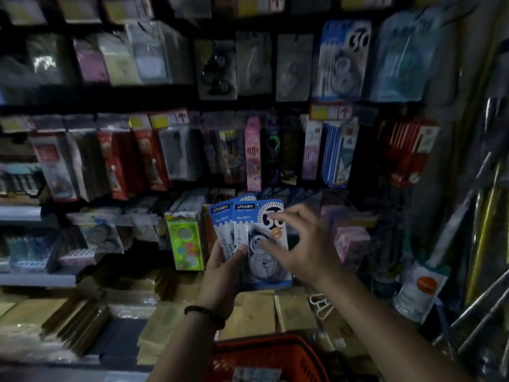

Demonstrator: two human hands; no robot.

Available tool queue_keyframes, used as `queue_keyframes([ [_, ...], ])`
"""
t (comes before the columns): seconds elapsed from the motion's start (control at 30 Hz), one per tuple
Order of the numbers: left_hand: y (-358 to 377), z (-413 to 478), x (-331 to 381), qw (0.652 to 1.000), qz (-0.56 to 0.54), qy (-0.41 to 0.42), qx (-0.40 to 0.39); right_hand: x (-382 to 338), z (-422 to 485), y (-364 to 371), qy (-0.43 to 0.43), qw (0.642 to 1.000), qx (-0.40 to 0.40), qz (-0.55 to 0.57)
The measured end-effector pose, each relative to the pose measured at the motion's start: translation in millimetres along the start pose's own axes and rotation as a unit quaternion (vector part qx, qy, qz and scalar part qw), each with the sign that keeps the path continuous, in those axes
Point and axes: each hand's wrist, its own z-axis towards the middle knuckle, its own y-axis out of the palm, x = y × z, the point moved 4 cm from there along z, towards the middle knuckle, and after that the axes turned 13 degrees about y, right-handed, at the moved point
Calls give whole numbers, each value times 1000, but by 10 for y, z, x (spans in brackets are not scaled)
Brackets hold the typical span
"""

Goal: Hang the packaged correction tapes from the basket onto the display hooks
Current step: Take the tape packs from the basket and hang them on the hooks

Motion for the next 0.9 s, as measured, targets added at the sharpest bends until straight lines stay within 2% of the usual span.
queue_keyframes([
  [0.07,117,119,201,1000,-10,19,4,-109,-15,-26,-4,998,-44,-36],
  [0.17,349,273,451,999,-24,43,2,-183,38,-48,-7,994,-52,-91],
  [0.4,736,625,825,997,31,58,-46,-144,481,-446,-3,999,-29,-45],
  [0.7,1177,1229,1493,983,87,119,-110,-114,1414,-1164,14,991,76,-108],
  [0.9,1281,1662,1741,978,112,141,-104,-12,1990,-1528,30,983,101,-153],
])
